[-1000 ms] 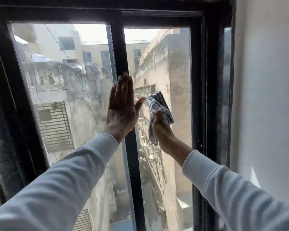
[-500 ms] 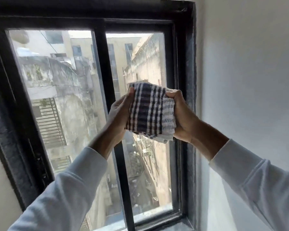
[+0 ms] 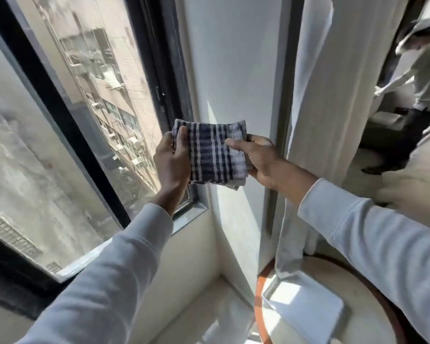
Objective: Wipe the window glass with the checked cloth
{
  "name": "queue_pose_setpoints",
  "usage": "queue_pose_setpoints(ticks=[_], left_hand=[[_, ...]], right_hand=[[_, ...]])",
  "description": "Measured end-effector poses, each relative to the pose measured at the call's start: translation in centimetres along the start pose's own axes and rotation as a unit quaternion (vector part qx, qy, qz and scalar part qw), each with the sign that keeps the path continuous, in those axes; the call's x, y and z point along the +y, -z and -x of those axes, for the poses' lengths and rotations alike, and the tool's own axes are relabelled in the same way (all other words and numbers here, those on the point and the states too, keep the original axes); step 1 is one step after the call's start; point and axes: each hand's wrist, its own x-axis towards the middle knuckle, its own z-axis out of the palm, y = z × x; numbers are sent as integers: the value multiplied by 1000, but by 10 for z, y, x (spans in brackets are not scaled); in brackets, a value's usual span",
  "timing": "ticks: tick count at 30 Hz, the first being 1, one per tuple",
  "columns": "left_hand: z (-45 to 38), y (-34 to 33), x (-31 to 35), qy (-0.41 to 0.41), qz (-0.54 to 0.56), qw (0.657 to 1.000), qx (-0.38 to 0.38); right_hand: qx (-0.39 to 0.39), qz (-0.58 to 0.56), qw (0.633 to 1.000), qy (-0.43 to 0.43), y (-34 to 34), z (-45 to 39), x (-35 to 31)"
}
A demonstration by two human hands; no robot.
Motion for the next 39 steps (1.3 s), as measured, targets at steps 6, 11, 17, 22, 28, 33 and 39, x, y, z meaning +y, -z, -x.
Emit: queue_pose_setpoints(ticks=[6, 11, 17, 22, 28, 33, 39], left_hand=[[118, -80, -117, 74, -118, 986, -90], [220, -142, -218, 154, -181, 955, -178], [335, -203, -350, 276, -203, 913, -224], [392, -254, -461, 324, -207, 902, -198], [412, -297, -551, 352, -269, 863, -244], [420, -313, -578, 350, -314, 827, -307], [393, -296, -522, 222, -379, 861, -257]], right_hand=[[114, 79, 987, -79, 121, 41, 131], [186, 102, 964, -158, 218, 66, 251], [219, 151, 934, -240, 321, 74, 409], [205, 207, 921, -257, 385, 48, 524], [168, 318, 895, -265, 432, 24, 611], [120, 422, 854, -278, 441, 21, 635], [-20, 665, 744, -60, 407, 36, 594]])
